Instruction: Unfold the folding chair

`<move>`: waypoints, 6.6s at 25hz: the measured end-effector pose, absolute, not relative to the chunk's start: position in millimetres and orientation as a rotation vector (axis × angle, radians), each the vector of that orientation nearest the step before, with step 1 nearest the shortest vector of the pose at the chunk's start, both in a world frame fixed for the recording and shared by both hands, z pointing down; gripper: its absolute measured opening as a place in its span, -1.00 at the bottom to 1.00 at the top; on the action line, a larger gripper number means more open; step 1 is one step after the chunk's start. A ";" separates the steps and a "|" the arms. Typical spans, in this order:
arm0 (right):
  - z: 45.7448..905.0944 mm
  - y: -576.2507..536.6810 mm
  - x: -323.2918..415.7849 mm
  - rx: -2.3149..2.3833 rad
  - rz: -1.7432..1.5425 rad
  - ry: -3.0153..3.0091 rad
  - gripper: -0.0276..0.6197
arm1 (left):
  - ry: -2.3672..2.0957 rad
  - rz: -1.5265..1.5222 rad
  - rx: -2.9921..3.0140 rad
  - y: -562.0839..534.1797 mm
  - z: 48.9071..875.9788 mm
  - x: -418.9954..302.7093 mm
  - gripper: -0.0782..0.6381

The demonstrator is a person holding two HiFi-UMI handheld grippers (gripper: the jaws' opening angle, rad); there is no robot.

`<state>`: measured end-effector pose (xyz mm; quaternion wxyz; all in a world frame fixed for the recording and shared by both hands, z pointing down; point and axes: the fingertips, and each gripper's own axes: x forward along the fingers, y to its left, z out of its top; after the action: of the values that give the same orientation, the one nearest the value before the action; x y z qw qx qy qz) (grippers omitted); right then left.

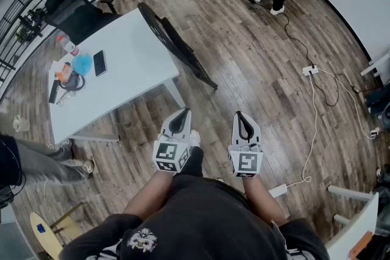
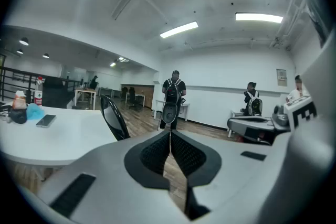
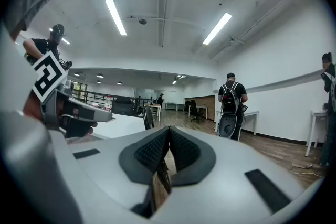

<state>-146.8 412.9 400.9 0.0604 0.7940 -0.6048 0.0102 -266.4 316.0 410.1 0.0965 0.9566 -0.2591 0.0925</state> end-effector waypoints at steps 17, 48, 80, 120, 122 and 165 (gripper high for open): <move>390.3 182.0 -106.7 2.334 0.023 -1.828 -0.87 | -0.681 0.224 2.841 107.7 395.9 -215.8 -0.75; 438.8 -33.0 -89.7 1.722 0.130 -2.329 -0.87 | -1.333 0.160 2.592 -36.0 371.3 -200.8 -0.75; 645.5 -165.7 -113.2 1.308 0.602 -1.914 -0.01 | -1.293 0.524 2.067 -154.3 461.9 -180.3 -0.13; 673.3 -165.3 51.0 1.302 1.094 -2.085 -0.16 | -1.213 0.690 2.069 -159.5 495.5 -133.9 -0.37; 675.3 -165.4 76.4 1.266 1.134 -2.130 -0.16 | -1.239 0.691 2.056 -160.2 496.0 -117.5 -0.37; 970.9 -164.6 486.7 1.215 1.751 -2.134 0.14 | -1.264 0.706 1.873 -166.0 665.7 71.9 -0.45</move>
<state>486.7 -164.6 970.9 0.0628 0.4020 -0.7061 0.5795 71.9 -166.0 665.7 0.3775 0.7327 -0.4943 0.2762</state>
